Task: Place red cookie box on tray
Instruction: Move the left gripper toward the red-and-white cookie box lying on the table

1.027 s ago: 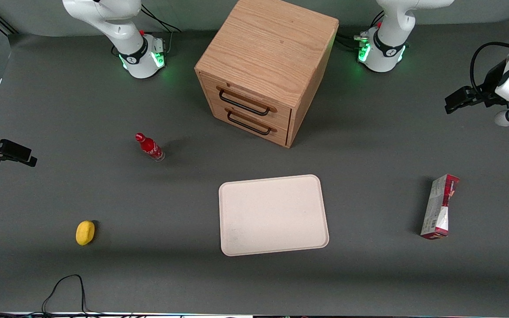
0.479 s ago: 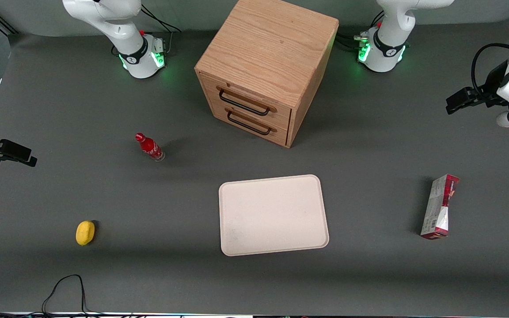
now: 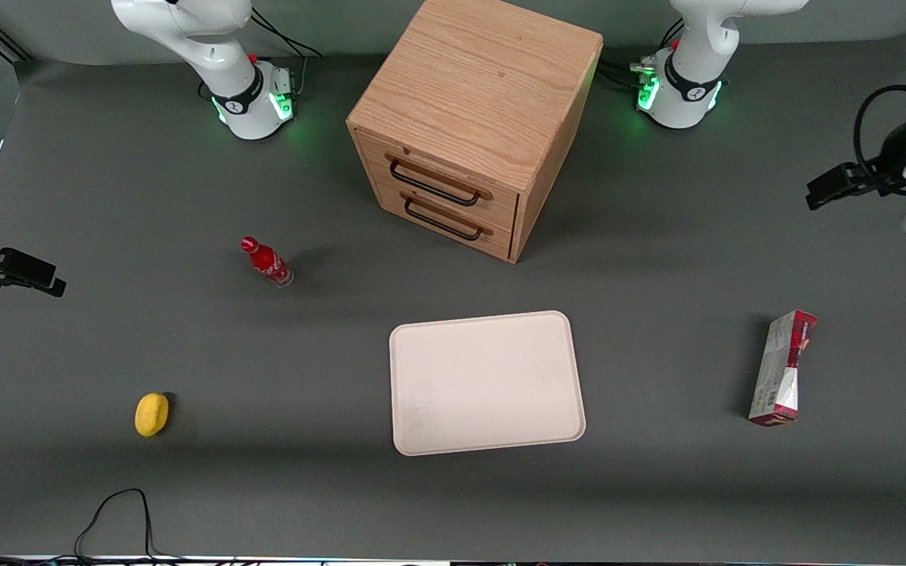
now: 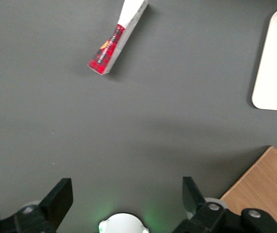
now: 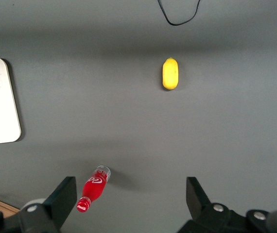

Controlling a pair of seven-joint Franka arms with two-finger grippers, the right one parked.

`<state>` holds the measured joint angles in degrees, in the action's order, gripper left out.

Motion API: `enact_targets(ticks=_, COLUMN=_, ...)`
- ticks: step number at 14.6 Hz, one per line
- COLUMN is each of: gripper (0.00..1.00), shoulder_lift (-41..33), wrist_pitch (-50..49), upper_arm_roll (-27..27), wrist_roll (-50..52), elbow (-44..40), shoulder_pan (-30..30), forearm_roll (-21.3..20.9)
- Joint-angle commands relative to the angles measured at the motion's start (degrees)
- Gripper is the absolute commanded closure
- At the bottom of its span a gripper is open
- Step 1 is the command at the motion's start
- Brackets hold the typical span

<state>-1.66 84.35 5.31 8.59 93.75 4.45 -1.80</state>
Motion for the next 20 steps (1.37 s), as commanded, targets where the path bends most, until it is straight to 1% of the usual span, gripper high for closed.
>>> enact_targets(ticks=1, gripper=0.0, shoulder_lift=9.1, wrist_pitch=-4.4, upper_arm_roll=6.4, wrist_roll=-11.1, elbow=-12.3, shoulder_pan=0.7, forearm_roll=-0.6)
enact_targets(ticks=3, gripper=0.0, shoulder_lift=13.8, wrist_pitch=-4.9, upper_arm_roll=10.4, wrist_roll=-20.2, elbow=-17.2, shoulder_pan=0.7, forearm_roll=0.1)
enact_targets(ticks=4, gripper=0.0, shoulder_lift=15.1, wrist_pitch=-5.5, upper_arm_roll=11.6, wrist_roll=-22.5, elbow=-18.5, shoulder_pan=0.7, forearm_roll=0.4)
enact_targets(ticks=8, gripper=0.0, shoulder_lift=15.6, wrist_pitch=-5.5, upper_arm_roll=11.6, wrist_roll=-22.8, elbow=-18.1, shoulder_pan=1.0, forearm_roll=0.7)
enact_targets(ticks=11, gripper=0.0, shoulder_lift=15.8, wrist_pitch=-3.1, upper_arm_roll=11.6, wrist_roll=-22.8, elbow=-14.3, shoulder_pan=1.7, forearm_roll=2.0)
enact_targets(ticks=14, gripper=0.0, shoulder_lift=16.2, wrist_pitch=5.8, upper_arm_roll=11.3, wrist_roll=-23.5, elbow=-6.2, shoulder_pan=2.0, forearm_roll=1.9)
enact_targets(ticks=16, gripper=0.0, shoulder_lift=18.7, wrist_pitch=13.5, upper_arm_roll=11.3, wrist_roll=-25.5, elbow=-2.0, shoulder_pan=2.3, forearm_roll=1.9)
enact_targets(ticks=18, gripper=0.0, shoulder_lift=23.6, wrist_pitch=19.5, upper_arm_roll=11.2, wrist_roll=-29.3, elbow=-1.4, shoulder_pan=2.3, forearm_roll=2.2)
enact_targets(ticks=19, gripper=0.0, shoulder_lift=25.9, wrist_pitch=22.6, upper_arm_roll=11.2, wrist_roll=-31.9, elbow=-1.4, shoulder_pan=2.1, forearm_roll=3.2)
enact_targets(ticks=20, gripper=0.0, shoulder_lift=28.3, wrist_pitch=25.3, upper_arm_roll=11.3, wrist_roll=-34.5, elbow=-1.3, shoulder_pan=2.0, forearm_roll=5.2)
